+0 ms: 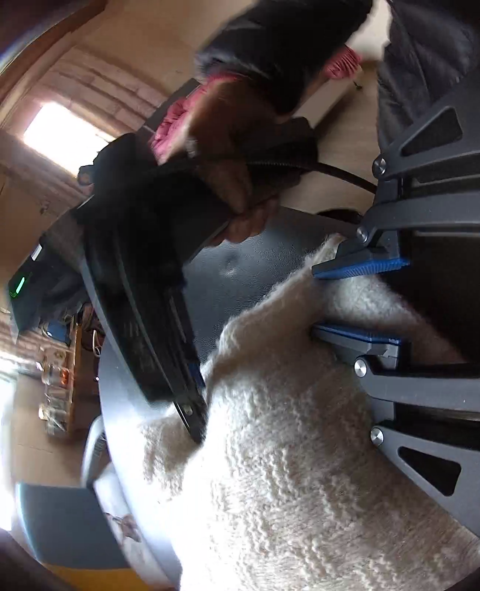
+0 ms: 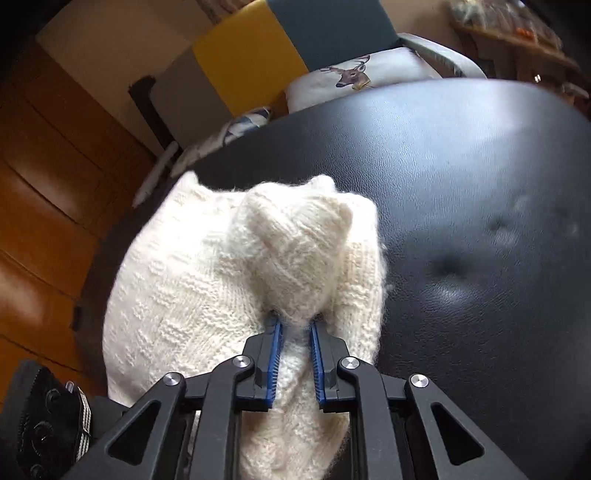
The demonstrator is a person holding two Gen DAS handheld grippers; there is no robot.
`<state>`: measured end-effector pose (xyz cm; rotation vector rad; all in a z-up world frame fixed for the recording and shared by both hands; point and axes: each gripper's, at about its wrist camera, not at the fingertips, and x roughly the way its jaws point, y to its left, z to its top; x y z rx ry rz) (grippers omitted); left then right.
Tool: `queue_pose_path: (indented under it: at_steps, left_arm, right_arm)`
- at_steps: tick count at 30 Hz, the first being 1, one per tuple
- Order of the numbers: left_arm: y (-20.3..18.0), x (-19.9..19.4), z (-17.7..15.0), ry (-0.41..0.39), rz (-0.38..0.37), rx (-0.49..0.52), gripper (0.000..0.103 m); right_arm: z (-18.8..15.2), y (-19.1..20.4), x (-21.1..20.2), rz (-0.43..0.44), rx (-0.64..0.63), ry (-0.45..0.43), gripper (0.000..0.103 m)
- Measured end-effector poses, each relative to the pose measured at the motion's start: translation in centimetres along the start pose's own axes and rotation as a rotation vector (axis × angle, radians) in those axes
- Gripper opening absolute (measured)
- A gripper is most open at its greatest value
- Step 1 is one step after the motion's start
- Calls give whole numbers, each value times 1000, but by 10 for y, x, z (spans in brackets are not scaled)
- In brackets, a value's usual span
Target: Fold clothes
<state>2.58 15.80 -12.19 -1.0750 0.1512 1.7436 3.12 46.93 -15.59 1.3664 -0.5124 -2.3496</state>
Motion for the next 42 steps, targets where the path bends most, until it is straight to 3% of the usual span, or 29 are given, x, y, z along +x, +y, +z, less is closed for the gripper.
queue_pose_path:
  at_steps: [2,9,14,20,26,32,37,41,42]
  left_arm:
    - [3,-6,0,-5,-10,-19,23]
    - [-3,-57,-4,-112,15,-49,24]
    - [21,-72,-24,-135,49,-137,24]
    - [54,-83,-48,-142,87,-247,24]
    - [75,-103,-67,-164,106,-322,24]
    - [81,-141,-49,-274,208,-272,25]
    - [98,-149,-13,-322,264,-243,25]
    - [102,-136,-10,-285,244,-238,25]
    - [104,-130,-16,-276,222,-255,25]
  right_arm:
    - [-2,-6,-5,39,34,-20,15]
    - [-6,33,-51,61,-94,-86,16]
    - [-21,71,-55,119,-216,-48,18]
    - [-63,47,-18,-35,-187,85,14]
    - [-71,34,-20,23,-101,26,11]
    - [-30,73,-26,46,-199,37,16]
    - [42,124,13,129,-300,51,37]
    - [98,164,47,195,-378,70,40]
    - [108,170,70,210,-381,114,39]
